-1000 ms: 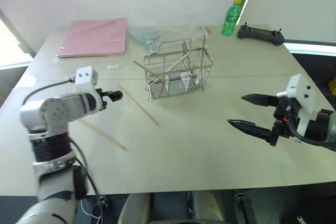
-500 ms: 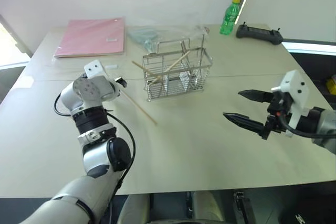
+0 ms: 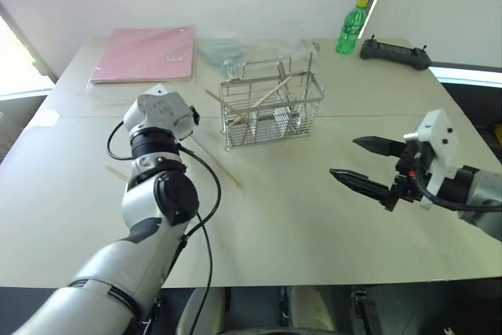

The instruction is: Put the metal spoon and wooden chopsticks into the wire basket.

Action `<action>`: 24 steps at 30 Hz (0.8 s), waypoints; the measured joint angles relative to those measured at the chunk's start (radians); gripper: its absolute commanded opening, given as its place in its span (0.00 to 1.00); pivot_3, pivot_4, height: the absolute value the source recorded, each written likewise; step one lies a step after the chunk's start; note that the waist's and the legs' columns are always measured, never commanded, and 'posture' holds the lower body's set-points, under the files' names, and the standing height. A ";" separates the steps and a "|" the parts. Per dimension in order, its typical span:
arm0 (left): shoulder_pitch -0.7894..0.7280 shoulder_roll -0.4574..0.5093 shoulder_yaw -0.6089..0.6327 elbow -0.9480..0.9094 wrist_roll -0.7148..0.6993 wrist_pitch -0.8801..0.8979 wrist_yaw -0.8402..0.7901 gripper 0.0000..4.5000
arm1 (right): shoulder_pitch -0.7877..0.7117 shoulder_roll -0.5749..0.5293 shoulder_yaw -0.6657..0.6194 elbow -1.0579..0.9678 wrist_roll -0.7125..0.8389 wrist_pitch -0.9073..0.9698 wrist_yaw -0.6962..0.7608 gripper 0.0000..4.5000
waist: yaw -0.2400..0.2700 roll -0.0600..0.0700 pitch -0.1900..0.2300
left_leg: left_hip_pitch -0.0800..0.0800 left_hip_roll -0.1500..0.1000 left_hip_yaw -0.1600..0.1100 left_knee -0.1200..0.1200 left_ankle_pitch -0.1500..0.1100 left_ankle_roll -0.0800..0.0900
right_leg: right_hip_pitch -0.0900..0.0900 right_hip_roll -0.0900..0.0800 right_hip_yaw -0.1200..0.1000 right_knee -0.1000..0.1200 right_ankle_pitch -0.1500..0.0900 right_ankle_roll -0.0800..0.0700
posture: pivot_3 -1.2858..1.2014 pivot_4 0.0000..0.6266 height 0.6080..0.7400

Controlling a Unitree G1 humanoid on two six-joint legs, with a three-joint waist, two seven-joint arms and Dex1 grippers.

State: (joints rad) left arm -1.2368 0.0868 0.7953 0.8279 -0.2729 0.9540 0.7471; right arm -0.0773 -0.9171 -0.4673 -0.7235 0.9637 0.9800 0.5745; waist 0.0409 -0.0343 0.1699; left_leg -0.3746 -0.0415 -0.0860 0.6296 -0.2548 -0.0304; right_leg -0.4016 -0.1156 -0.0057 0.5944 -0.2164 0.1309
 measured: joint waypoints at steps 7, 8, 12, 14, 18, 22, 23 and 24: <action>-0.060 0.064 -0.067 0.271 0.001 -0.216 -0.014 1.00 | 0.019 0.036 0.000 -0.020 0.012 -0.016 -0.041 0.98 | 0.000 0.004 -0.002 | 0.002 0.000 0.000 0.000 -0.001 -0.003 | 0.002 0.000 0.000 0.000 0.000 0.001 | 0.52 0.24 0.76; -0.062 0.067 -0.076 0.296 0.001 -0.241 -0.019 1.00 | 0.020 0.038 0.000 -0.021 0.014 -0.019 -0.048 0.98 | -0.001 0.005 -0.003 | 0.002 0.000 0.000 0.000 -0.001 -0.003 | 0.002 0.000 0.000 0.000 0.000 0.001 | 0.52 0.24 0.76; -0.068 0.071 -0.111 0.359 -0.002 -0.306 -0.025 0.95 | 0.030 0.040 0.000 -0.025 0.026 -0.027 -0.070 1.00 | -0.001 0.009 -0.005 | 0.003 0.000 0.000 0.000 -0.002 -0.003 | 0.003 0.000 0.000 0.000 0.000 0.002 | 0.52 0.24 0.76; -0.068 0.076 -0.120 0.375 -0.001 -0.320 -0.023 0.80 | 0.036 0.040 -0.001 -0.030 0.034 -0.028 -0.077 1.00 | -0.002 0.010 -0.006 | 0.003 0.000 0.001 0.000 -0.002 -0.003 | 0.003 0.000 0.000 0.000 -0.001 0.002 | 0.52 0.24 0.76; -0.068 0.086 -0.112 0.394 -0.025 -0.356 -0.016 0.36 | 0.048 0.036 -0.010 -0.038 0.055 -0.028 -0.085 1.00 | 0.003 0.010 -0.006 | 0.002 0.000 0.000 0.000 -0.001 -0.004 | 0.004 -0.001 -0.001 0.000 0.000 0.002 | 0.52 0.24 0.76; -0.067 0.089 -0.101 0.403 -0.062 -0.383 -0.002 0.01 | 0.065 0.025 -0.014 -0.042 0.079 -0.028 -0.084 1.00 | 0.005 0.010 -0.006 | 0.001 0.000 0.000 0.001 -0.001 -0.004 | 0.004 -0.002 -0.002 -0.001 0.000 0.003 | 0.52 0.24 0.76; -0.067 0.089 -0.099 0.405 -0.068 -0.387 -0.002 0.01 | 0.065 0.019 -0.016 -0.042 0.082 -0.028 -0.084 1.00 | 0.005 0.010 -0.006 | 0.001 0.000 0.000 0.001 -0.001 -0.004 | 0.004 -0.002 -0.002 -0.001 0.000 0.003 | 0.52 0.24 0.76; -0.067 0.089 -0.098 0.406 -0.073 -0.393 0.000 0.01 | 0.065 0.012 -0.019 -0.042 0.084 -0.028 -0.084 1.00 | 0.005 0.010 -0.006 | 0.001 0.000 0.001 0.001 -0.001 -0.004 | 0.004 -0.002 -0.002 -0.002 0.000 0.004 | 0.52 0.24 0.76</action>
State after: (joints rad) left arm -1.3034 0.1760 0.6971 1.2339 -0.3461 0.5609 0.7468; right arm -0.0119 -0.9048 -0.4860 -0.7652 1.0472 0.9525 0.4902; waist 0.0460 -0.0245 0.1642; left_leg -0.3733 -0.0417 -0.0855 0.6306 -0.2561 -0.0340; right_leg -0.3971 -0.1179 -0.0073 0.5928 -0.2163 0.1344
